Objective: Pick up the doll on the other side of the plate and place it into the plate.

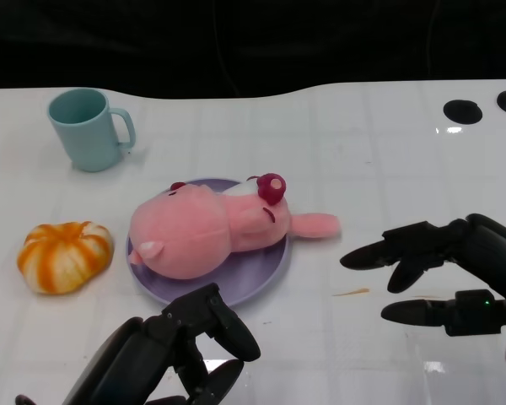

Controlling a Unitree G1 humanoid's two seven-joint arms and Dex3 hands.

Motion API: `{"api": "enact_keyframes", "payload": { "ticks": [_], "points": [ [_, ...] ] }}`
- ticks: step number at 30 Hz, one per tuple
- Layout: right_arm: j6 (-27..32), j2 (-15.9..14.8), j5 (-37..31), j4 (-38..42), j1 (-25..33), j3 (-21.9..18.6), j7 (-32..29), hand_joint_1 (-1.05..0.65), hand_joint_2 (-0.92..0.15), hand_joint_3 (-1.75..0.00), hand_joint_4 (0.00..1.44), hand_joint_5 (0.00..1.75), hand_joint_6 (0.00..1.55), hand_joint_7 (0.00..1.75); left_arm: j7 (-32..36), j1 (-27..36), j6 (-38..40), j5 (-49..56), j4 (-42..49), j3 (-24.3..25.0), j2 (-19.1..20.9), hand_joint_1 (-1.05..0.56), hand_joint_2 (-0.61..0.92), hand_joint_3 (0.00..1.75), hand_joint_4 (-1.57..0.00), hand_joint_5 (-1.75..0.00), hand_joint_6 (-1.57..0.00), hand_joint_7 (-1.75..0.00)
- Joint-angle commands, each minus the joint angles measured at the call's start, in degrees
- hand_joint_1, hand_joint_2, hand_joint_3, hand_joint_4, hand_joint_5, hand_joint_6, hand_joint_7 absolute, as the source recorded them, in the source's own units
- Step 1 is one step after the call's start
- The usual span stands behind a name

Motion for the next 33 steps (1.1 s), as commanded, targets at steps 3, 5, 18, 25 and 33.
{"api": "enact_keyframes", "payload": {
  "ticks": [3, 5, 18, 25, 33],
  "points": [
    [2.94, -0.22, 0.53, -4.97, 3.69, -1.54, -1.66, -0.31, -0.92, -0.18, 0.56, 1.22, 0.80, 0.26, 1.33, 0.53, -0.89, 0.02, 0.27, 0.94, 0.58, -0.35, 0.77, 0.79, -0.69, -1.75, -0.38, -1.68],
    [2.67, 0.57, -0.17, -4.86, 4.62, -0.89, -3.12, -0.29, -0.92, -0.19, 0.55, 1.20, 0.81, 0.26, 1.05, 0.63, -0.91, -0.50, 0.27, 1.43, 0.87, -0.35, 0.76, 0.78, -0.68, -1.75, -0.38, -1.69],
    [-6.51, 4.33, -0.32, 3.73, 5.39, 1.88, -8.51, -0.13, -0.58, -0.87, 0.76, 1.53, 0.73, 1.20, -1.56, 2.54, -3.16, -8.17, 0.22, 5.53, 3.90, -0.34, 0.67, 0.95, -0.63, -1.75, -0.59, -1.60],
    [-8.05, 3.59, -0.63, 5.61, 4.53, 3.08, -7.10, -0.09, -0.41, -1.16, 0.85, 1.69, 0.78, 1.32, -3.05, 2.87, -2.25, -8.86, -0.21, 6.63, 5.99, -0.31, 0.65, 0.99, -0.64, -1.75, -0.63, -1.55],
    [-8.69, 3.39, 4.01, 7.91, 3.31, 2.96, -3.56, -0.06, -0.32, -1.33, 0.87, 1.75, 0.79, 1.43, -3.88, 3.12, -2.09, -10.13, -0.08, 7.24, 6.83, -0.32, 0.65, 0.97, -0.70, -1.75, -0.63, -1.52]
  ]
}}
